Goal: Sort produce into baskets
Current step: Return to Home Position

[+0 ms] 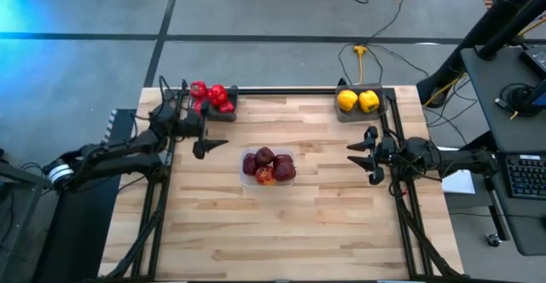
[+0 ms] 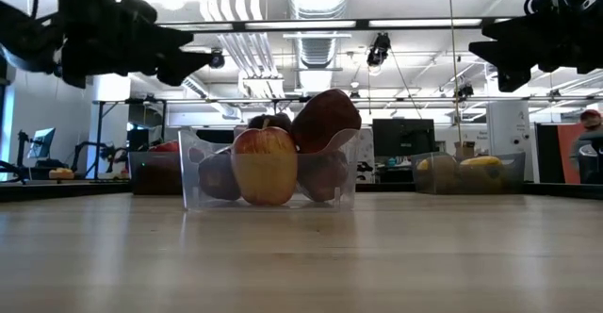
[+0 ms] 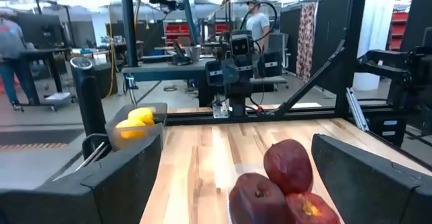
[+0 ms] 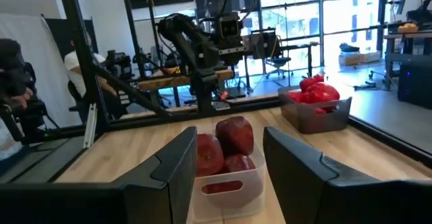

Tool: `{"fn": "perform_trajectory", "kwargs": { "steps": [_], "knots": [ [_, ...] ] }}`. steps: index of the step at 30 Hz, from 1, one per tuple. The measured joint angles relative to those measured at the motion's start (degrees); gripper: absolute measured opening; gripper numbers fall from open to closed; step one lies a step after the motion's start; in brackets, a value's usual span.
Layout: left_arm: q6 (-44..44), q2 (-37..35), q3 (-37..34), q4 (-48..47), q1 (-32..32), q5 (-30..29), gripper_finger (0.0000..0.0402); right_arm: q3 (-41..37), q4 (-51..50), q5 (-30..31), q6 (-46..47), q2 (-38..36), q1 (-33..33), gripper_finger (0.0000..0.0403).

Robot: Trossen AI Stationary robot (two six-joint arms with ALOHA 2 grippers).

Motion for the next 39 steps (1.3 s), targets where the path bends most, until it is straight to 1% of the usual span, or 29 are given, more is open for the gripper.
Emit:
{"fn": "perform_trajectory", "kwargs": {
  "steps": [3, 7, 9, 12, 14, 19, 22, 26, 28, 31, 34, 39],
  "knots": [
    [0.0, 0.0, -2.7, 5.3, 0.1, 0.0, 0.0365, 0.0, 0.0, 0.0, 0.0, 0.0, 0.0, 0.0162],
    [0.0, -0.1, -5.9, 8.8, 0.7, 0.0, 0.0365, 0.0, 0.0, 0.0, 0.0, 0.0, 0.0, 0.0162],
    [0.0, -0.4, -8.0, 9.0, 1.8, 0.0, 0.0365, 0.0, 0.0, 0.0, 0.0, 0.0, 0.0, 0.0162],
    [0.1, -2.0, -11.2, 8.4, 5.2, 0.5, 0.0365, 0.0, -0.1, 0.0, 0.0, 0.0, 0.0, 0.0162],
    [-0.5, -4.3, -11.2, 5.0, 7.6, 2.1, 0.0365, 0.0, -0.1, 0.0, 0.0, 0.0, 0.0, 0.0162],
    [-0.7, -8.4, -11.2, 5.3, 13.7, 6.9, 0.0365, 0.0, -0.1, 0.0, 0.0, 0.0, 0.0, 0.0162],
    [-0.7, -10.3, -11.2, 4.6, 15.7, 8.0, 0.0365, 0.0, -0.3, 0.0, 0.0, 0.0, 0.0, 0.0162],
    [-0.7, -10.6, -11.2, 1.5, 16.2, 6.4, 0.0365, -0.1, -0.5, 0.0, 0.0, 0.0, 0.0, 0.0162],
    [-1.1, -10.0, -11.0, -0.4, 16.2, 4.0, 0.0365, -0.1, -0.5, 0.0, 0.0, 0.0, 0.0, 0.0162],
    [-1.7, -8.9, -10.7, -0.5, 16.2, 0.1, 0.0365, -0.1, -0.5, 0.0, 0.0, 0.0, 0.0, 0.0162],
    [-1.7, -7.9, -10.7, -0.6, 16.1, -2.5, 0.0365, -0.1, -0.5, 0.0, 0.0, 0.0, 0.0, 0.0162],
    [-1.7, -6.5, -10.7, -0.6, 16.1, -3.6, 0.0365, -0.1, -0.5, 0.0, 0.0, 0.0, 0.0, 0.0162]
  ]
}}
